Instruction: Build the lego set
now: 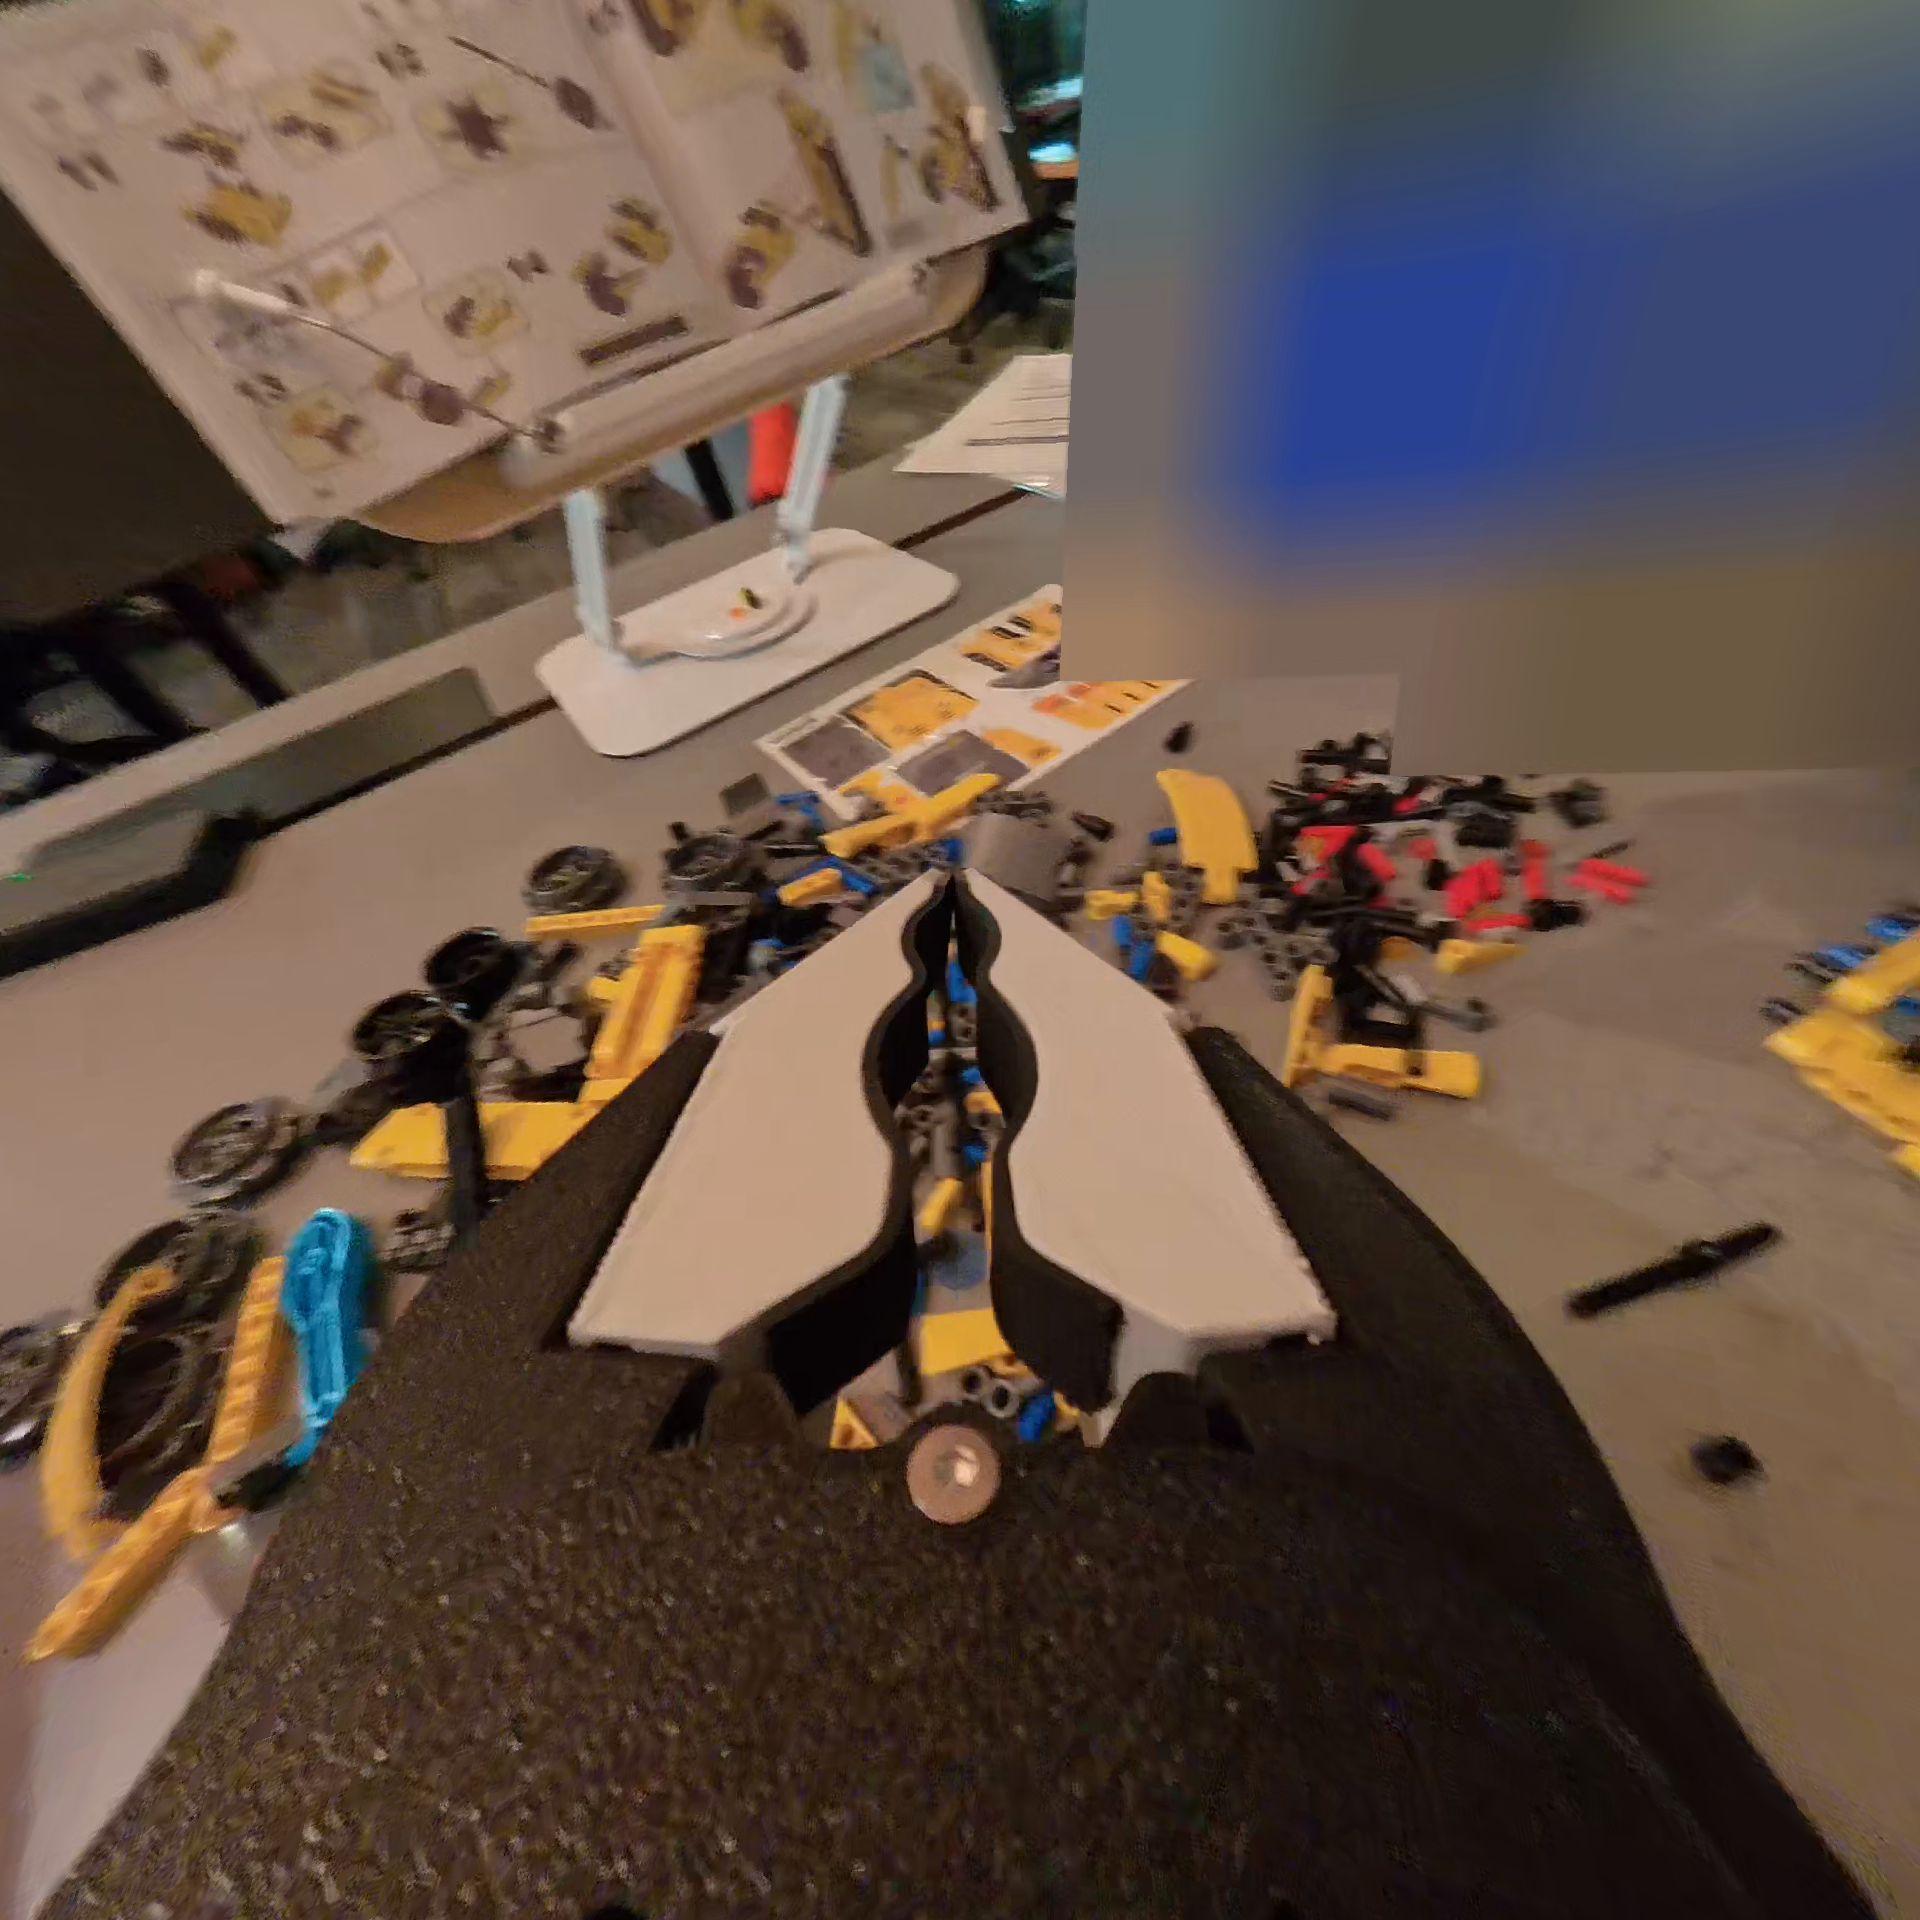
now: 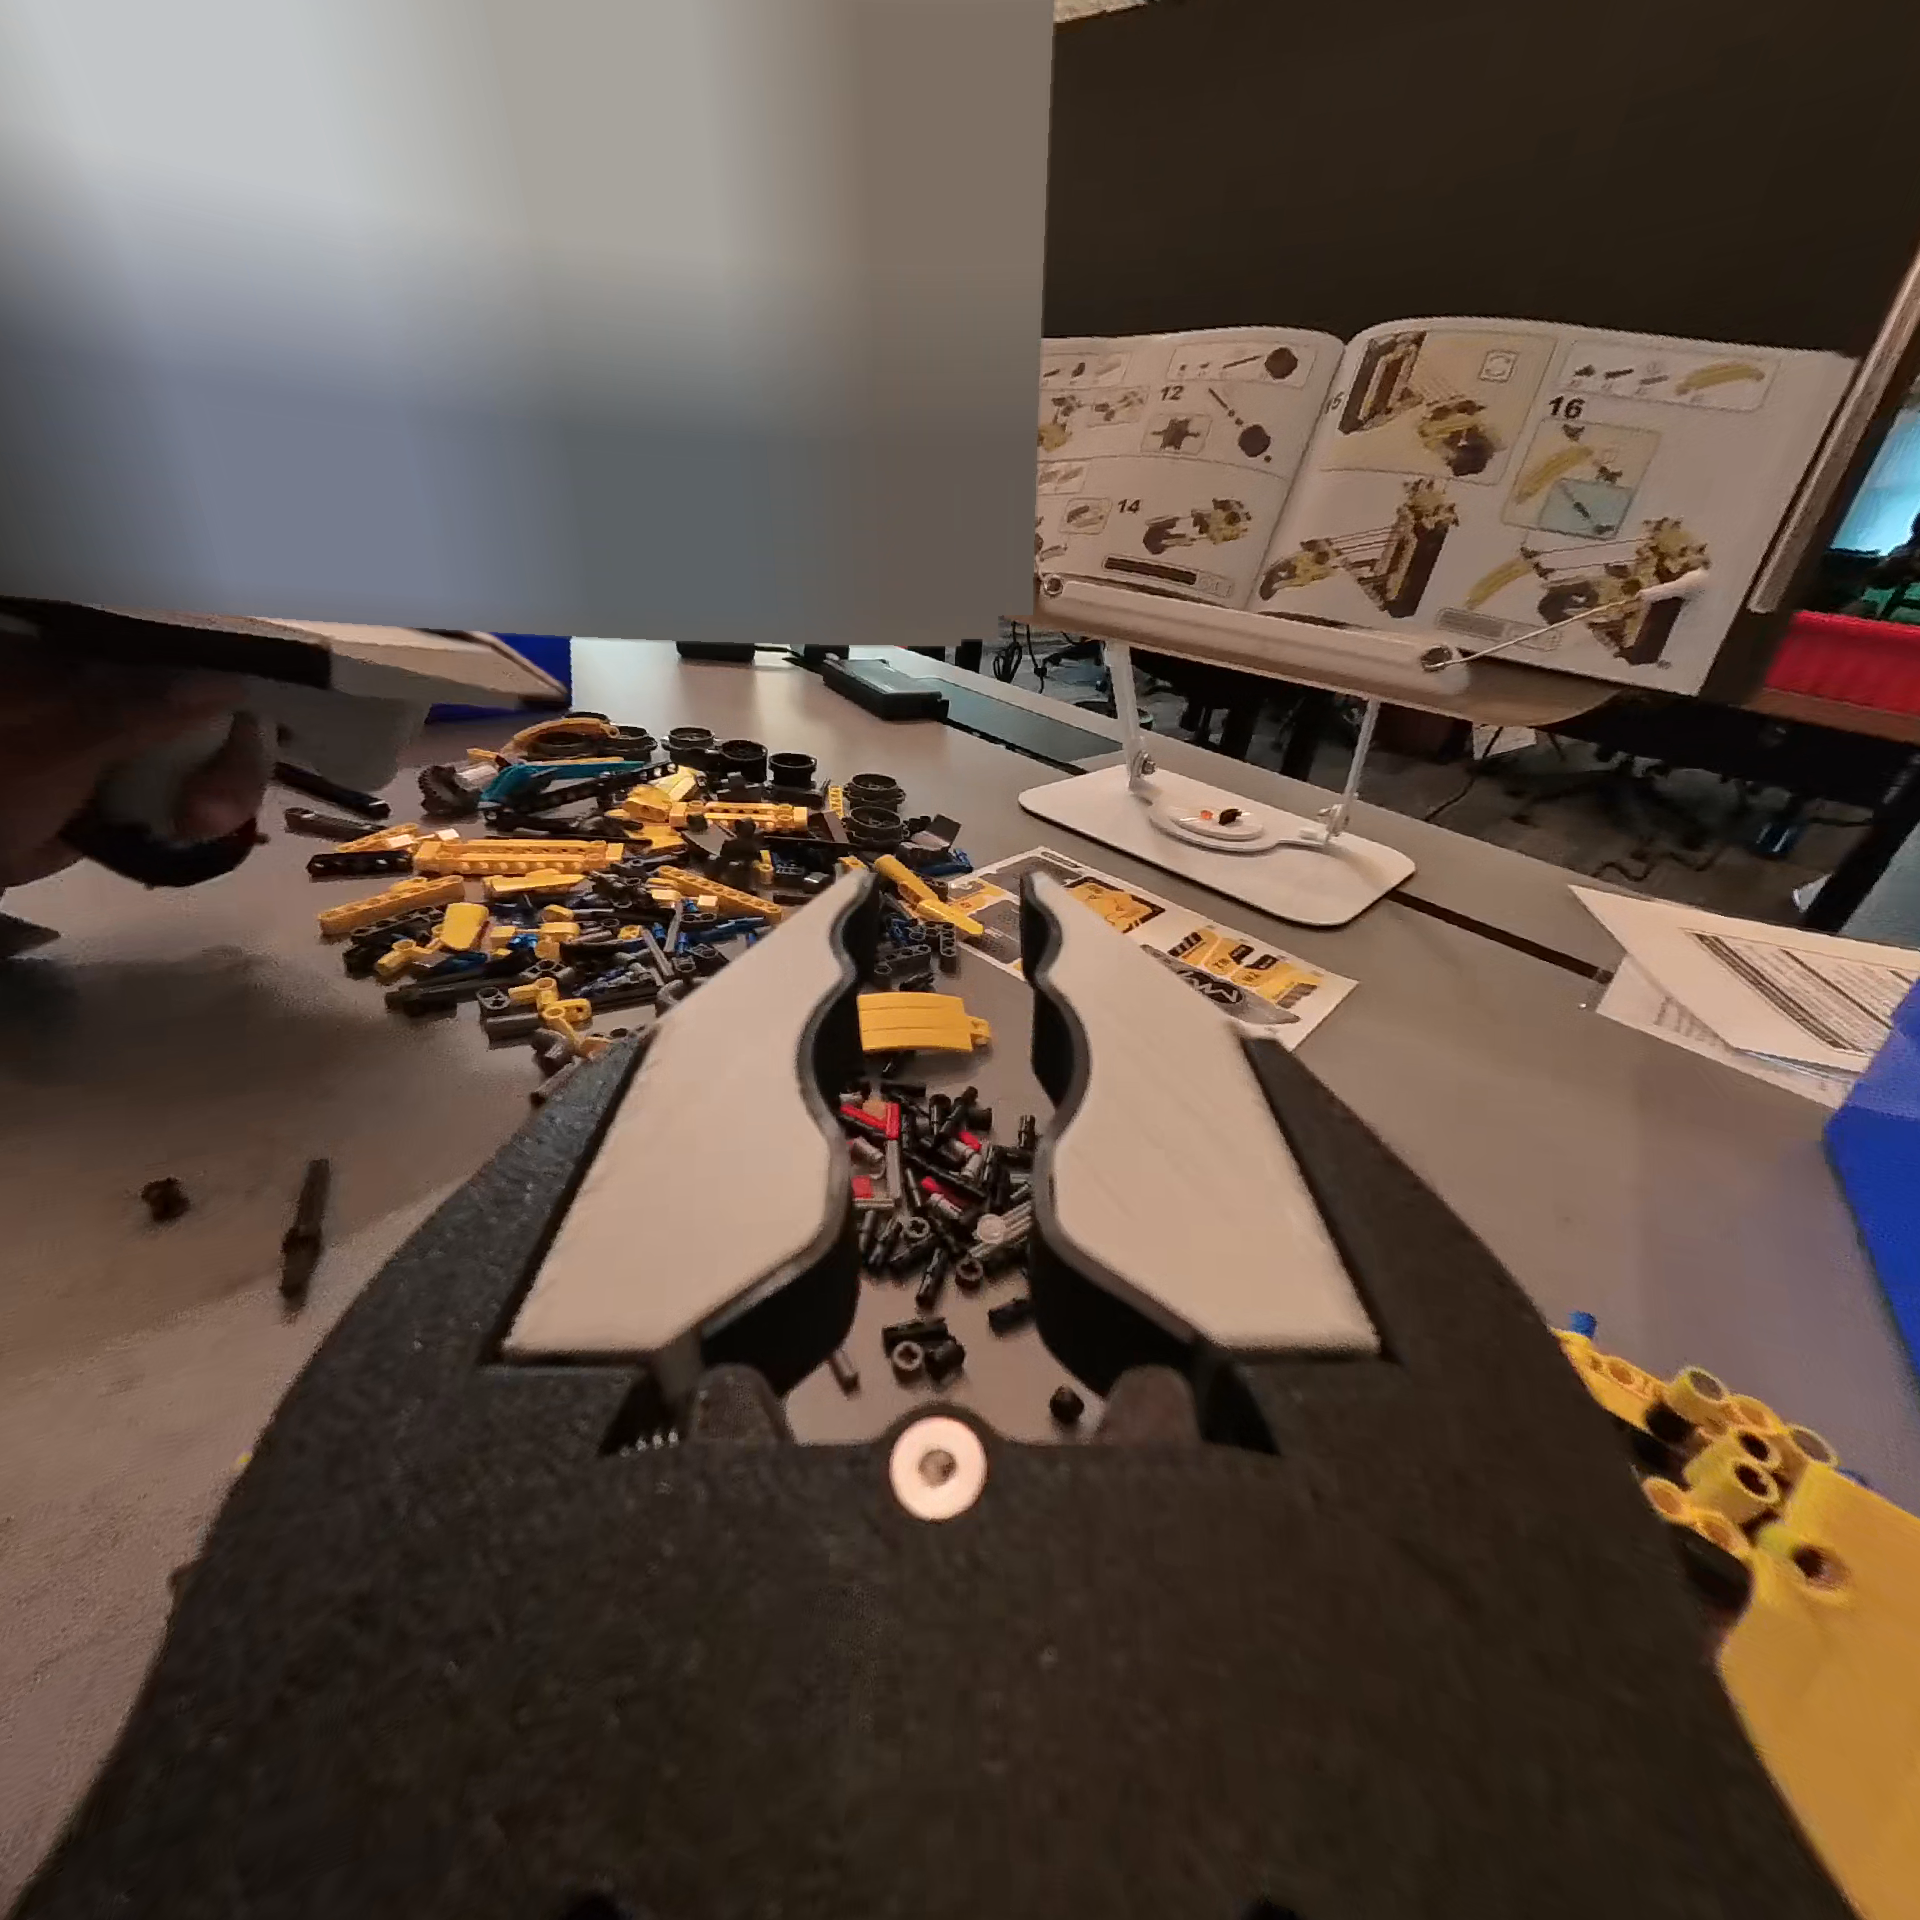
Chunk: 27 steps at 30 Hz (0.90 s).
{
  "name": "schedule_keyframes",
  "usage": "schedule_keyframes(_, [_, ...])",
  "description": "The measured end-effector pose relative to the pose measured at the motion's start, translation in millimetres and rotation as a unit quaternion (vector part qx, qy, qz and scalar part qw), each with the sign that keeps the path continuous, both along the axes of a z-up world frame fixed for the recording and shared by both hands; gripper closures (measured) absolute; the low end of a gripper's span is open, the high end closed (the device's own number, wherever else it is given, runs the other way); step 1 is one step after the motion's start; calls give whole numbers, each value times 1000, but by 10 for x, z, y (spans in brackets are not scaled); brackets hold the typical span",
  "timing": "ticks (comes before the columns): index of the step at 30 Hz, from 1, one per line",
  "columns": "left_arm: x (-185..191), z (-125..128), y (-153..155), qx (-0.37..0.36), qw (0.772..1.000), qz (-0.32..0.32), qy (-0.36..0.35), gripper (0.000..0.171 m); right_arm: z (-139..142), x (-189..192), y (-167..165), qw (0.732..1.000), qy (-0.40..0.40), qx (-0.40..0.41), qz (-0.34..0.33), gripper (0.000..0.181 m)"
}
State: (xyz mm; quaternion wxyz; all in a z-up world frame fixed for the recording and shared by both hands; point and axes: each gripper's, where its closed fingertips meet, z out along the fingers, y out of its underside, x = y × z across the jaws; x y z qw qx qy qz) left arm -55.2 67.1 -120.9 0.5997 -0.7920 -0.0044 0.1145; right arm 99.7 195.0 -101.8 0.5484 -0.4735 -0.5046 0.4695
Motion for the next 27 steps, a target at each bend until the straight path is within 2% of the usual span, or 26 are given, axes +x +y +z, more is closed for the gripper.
schedule_keyframes(2, [-83,18,22,18,1000,3,-3,171,-43,-57,19,1000,-6,5,-2,155])
schedule_keyframes(5, [-134,-98,70,10,999,-20,-48,171,-69,-130,20,1000,-11,-1,14,155])
schedule_keyframes(8, [11,-68,111,37,991,-85,-93,171,-72,-163,-23,999,-10,-16,39,155])
schedule_keyframes(10, [123,-65,99,33,989,-114,-92,171,-88,-173,-9,999,-17,-15,34,155])
schedule_keyframes(13, [144,-79,43,32,991,-112,-62,171,-111,-151,24,999,-31,8,5,155])
schedule_keyframes(17, [237,-46,10,44,985,-142,-81,171,-89,-85,-28,999,-27,39,-12,155])
schedule_keyframes(27, [150,12,-53,71,983,-133,-103,171,-68,-47,-156,998,-24,64,-10,155])
